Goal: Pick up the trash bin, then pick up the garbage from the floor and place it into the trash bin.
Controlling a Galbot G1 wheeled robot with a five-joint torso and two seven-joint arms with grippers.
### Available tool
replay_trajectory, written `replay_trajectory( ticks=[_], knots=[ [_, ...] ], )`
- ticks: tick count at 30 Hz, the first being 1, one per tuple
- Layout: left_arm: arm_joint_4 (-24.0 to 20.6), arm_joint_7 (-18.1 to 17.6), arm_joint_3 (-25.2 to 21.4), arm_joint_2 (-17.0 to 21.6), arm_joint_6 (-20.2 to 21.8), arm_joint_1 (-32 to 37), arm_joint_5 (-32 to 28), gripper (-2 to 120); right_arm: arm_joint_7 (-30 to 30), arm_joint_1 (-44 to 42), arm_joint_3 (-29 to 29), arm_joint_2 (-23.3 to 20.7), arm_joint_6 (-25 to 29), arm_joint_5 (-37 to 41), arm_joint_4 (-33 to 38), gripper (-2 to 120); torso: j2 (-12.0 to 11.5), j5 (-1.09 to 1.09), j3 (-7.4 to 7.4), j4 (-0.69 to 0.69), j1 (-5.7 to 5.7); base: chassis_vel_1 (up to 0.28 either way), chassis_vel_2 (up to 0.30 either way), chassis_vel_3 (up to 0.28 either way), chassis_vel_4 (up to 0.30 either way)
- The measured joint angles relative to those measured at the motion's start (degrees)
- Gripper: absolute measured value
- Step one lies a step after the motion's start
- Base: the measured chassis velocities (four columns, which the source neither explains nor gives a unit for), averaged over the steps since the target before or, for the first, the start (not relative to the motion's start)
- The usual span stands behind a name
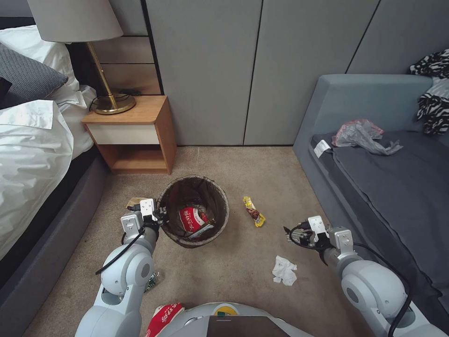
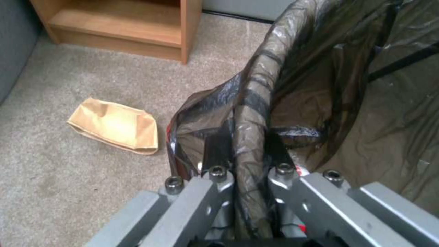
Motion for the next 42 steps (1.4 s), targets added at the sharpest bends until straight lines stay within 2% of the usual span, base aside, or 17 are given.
replay_trajectory(
  ticks=[8, 21, 31, 42],
  knots=[
    [0.1, 0.0, -0.1, 0.1, 0.0, -0.3, -0.2, 2, 0.1, 2.4, -1.7, 0.6, 0.1, 1.8, -5.1, 100, 0.0, 0.00, 0.00, 0.01, 0.00, 0.000, 0.000, 0.000, 0.000],
    [0.9, 0.0, -0.6, 0.1, 0.0, -0.9, -0.5, 2, -0.2, 2.2, -5.5, 1.6, 0.2, 1.1, -12.1, 100, 0.0, 0.00, 0.00, 0.00, 0.00, 0.000, 0.000, 0.000, 0.000],
    [1.1, 0.0, -0.9, 0.4, 0.0, -0.9, -0.7, 2, -1.2, 2.9, -6.4, 1.9, 0.2, 0.9, -17.2, 100, 0.0, 0.00, 0.00, 0.01, 0.00, 0.000, 0.000, 0.000, 0.000],
    [1.3, 0.0, -0.8, 0.2, 0.0, -1.0, -0.6, 2, -2.2, 6.3, -8.7, 3.1, 0.2, -0.3, -23.0, 100, 0.0, 0.00, 0.00, 0.01, 0.00, 0.000, 0.000, 0.000, 0.000]
  ],
)
